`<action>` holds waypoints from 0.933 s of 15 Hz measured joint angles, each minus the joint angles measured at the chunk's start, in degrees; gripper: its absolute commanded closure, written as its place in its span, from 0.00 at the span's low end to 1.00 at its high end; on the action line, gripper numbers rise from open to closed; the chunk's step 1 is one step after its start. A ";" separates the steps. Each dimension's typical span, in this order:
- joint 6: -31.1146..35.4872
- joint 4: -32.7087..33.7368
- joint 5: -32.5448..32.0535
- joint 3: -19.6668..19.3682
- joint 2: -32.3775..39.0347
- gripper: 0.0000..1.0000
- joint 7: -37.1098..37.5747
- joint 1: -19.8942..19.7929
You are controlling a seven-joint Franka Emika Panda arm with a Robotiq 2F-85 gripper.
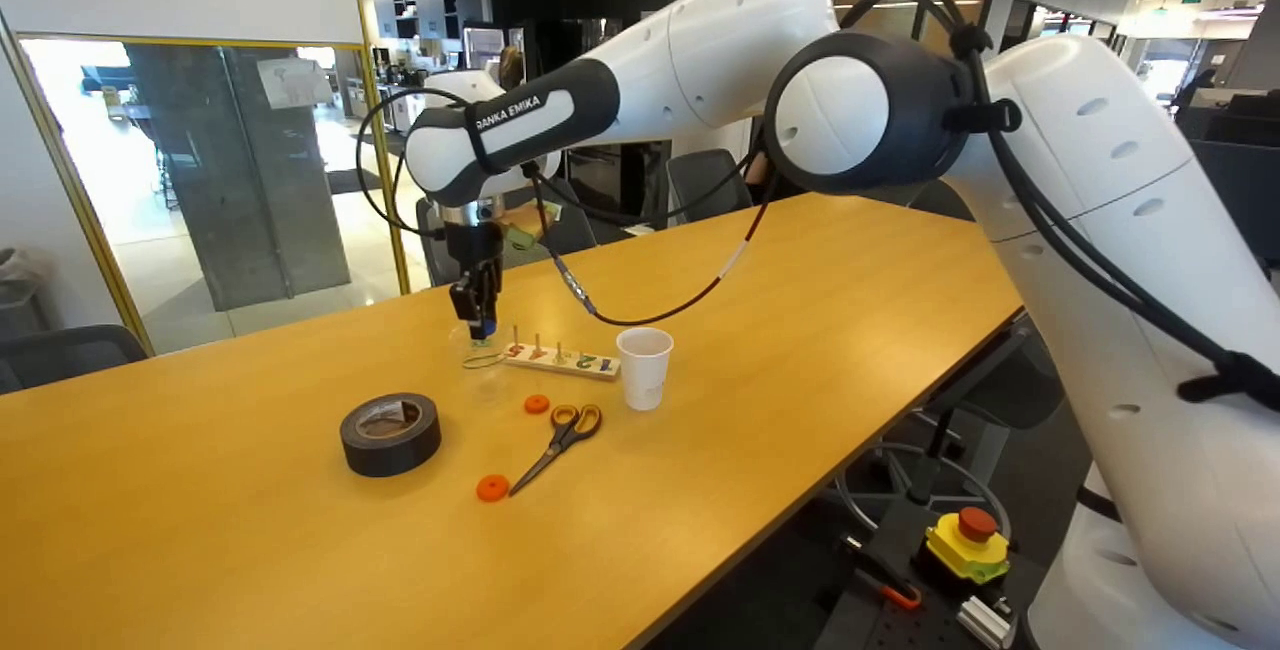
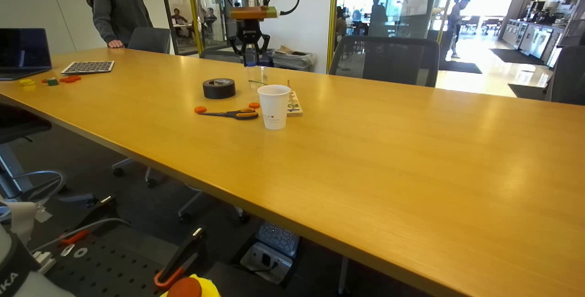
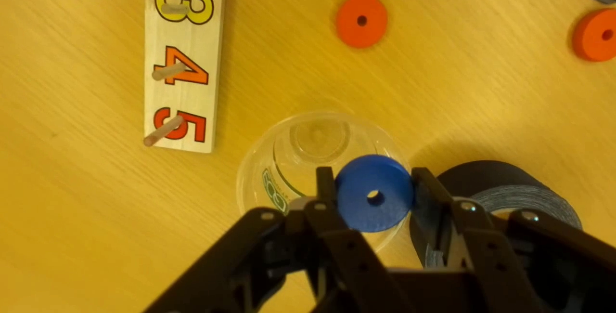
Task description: Put two round orange blocks in the white cup then put the round blue block in the clear cup, then put the remaining round orange blocks in the white cup
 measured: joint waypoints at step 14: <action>-6.69 12.68 0.00 -0.70 7.61 0.00 1.02 0.07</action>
